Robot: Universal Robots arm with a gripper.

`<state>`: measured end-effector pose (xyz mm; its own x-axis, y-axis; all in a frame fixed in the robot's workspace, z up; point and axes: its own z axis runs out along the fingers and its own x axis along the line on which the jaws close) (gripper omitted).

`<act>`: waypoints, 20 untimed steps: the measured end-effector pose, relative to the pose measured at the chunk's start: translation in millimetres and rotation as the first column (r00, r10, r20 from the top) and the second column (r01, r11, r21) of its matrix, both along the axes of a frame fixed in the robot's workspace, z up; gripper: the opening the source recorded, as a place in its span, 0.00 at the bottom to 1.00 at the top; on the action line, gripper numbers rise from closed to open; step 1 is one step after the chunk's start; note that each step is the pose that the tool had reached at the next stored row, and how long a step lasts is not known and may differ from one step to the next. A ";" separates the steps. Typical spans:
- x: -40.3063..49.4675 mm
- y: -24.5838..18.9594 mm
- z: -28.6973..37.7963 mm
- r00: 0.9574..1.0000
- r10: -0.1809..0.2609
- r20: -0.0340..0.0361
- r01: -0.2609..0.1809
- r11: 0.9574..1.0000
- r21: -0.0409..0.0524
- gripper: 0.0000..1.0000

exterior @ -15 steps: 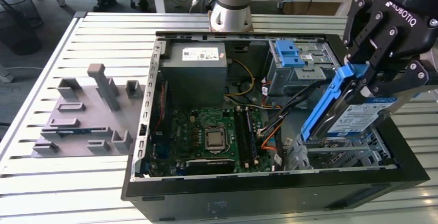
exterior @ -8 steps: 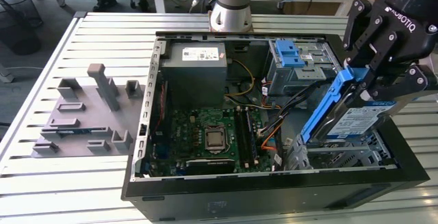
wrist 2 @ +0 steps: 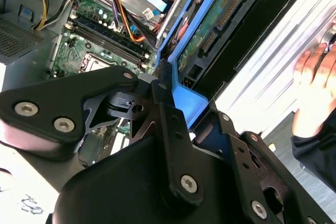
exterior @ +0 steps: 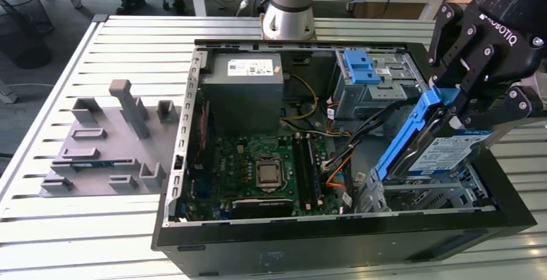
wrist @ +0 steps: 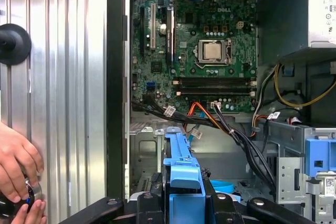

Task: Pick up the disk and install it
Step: 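Insert the disk into the insertion slot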

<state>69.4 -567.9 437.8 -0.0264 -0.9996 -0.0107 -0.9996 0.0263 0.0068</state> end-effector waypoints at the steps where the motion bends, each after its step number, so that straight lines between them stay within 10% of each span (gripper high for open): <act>1: 0.2 -0.1 -0.5 1.000 0.000 0.000 0.000 1.000 0.000 0.36; 20: 2.5 -2.7 -11.6 1.000 0.000 0.000 0.000 1.000 0.001 0.36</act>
<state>71.9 -570.6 426.2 -0.0265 -0.9996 -0.0114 -0.9996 0.0264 0.0068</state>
